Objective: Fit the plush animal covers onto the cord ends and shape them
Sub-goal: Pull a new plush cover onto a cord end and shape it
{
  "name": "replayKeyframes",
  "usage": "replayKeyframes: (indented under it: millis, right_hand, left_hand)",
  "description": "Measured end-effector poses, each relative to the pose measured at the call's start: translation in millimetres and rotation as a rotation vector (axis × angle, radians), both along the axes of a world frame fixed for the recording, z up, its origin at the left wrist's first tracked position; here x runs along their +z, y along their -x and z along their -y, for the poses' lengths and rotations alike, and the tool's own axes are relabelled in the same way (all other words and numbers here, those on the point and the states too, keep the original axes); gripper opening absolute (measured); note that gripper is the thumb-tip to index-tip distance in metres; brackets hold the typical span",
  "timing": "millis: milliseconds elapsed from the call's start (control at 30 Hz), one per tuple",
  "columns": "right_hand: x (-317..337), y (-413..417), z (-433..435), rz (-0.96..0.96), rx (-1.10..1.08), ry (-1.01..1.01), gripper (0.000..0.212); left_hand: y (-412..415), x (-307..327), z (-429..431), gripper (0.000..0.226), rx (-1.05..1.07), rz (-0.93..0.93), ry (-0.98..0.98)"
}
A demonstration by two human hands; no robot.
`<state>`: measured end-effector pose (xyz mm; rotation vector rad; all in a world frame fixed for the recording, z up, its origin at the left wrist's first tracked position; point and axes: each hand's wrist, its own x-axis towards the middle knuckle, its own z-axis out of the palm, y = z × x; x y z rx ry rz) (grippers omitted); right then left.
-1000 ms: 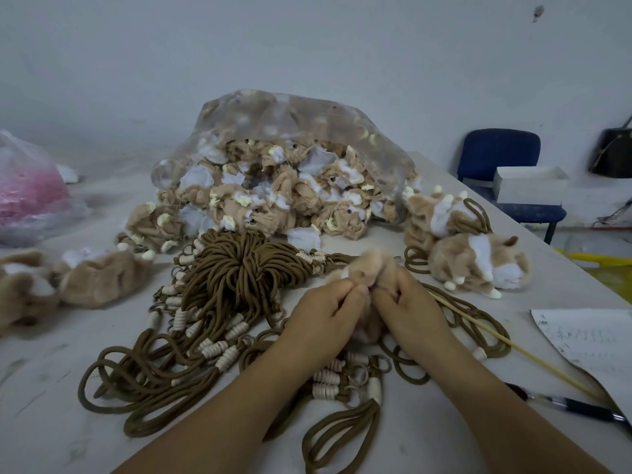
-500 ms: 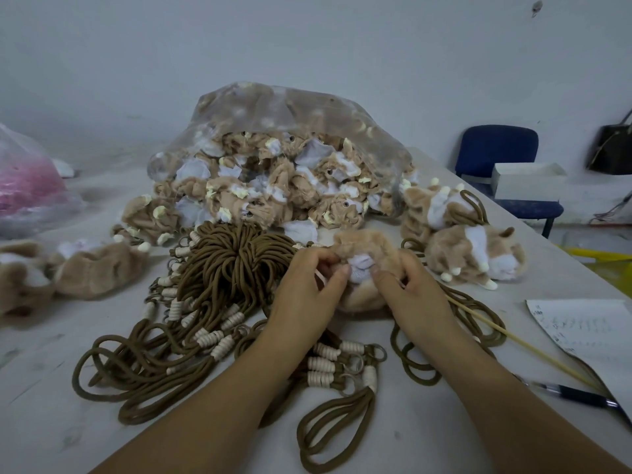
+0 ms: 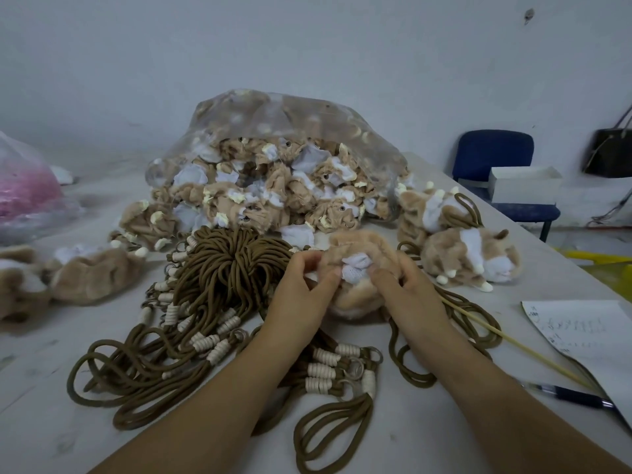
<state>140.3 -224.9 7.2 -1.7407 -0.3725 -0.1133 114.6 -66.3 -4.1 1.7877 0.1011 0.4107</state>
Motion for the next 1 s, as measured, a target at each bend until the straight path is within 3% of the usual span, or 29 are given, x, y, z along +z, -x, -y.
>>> replayKeyframes:
  millis: [133,267,400,500,633,733,800,900,1000]
  right_hand:
    - [-2,1,-2,-0.016,0.034,-0.007,0.003]
    - [-3,5,-10,-0.012,0.037,0.064,0.04]
    - [-4,0,-10,-0.012,0.028,0.091,0.027]
    - [-5,-3,-9,0.003,-0.014,0.183,0.022]
    - [-4,-7,-11,0.016,-0.071,0.337,0.017]
    - [-4,-8,-10,0.119,-0.12,0.421,0.016]
    - [-5,-6,-8,0.133,-0.112,0.42,0.021]
    - [-3,-4,-2,0.074,-0.01,0.272,0.022]
    - [4,-1,0,0.086,-0.006,0.135,0.044]
  left_hand:
    - [3,3,0,0.011,-0.025,-0.042,0.046]
    - [4,2,0,0.021,0.044,0.022,-0.002]
    - [4,-2,1,0.027,0.005,0.034,-0.039]
    - [8,0,3,0.027,-0.039,0.142,-0.221]
    - [12,5,6,0.025,-0.107,0.447,-0.554]
    - [10,6,7,0.024,-0.122,0.513,-0.636]
    - [11,5,8,0.024,-0.113,0.464,-0.565]
    - [13,2,5,0.026,-0.027,0.297,-0.312]
    - [12,4,2,0.03,0.042,0.219,-0.203]
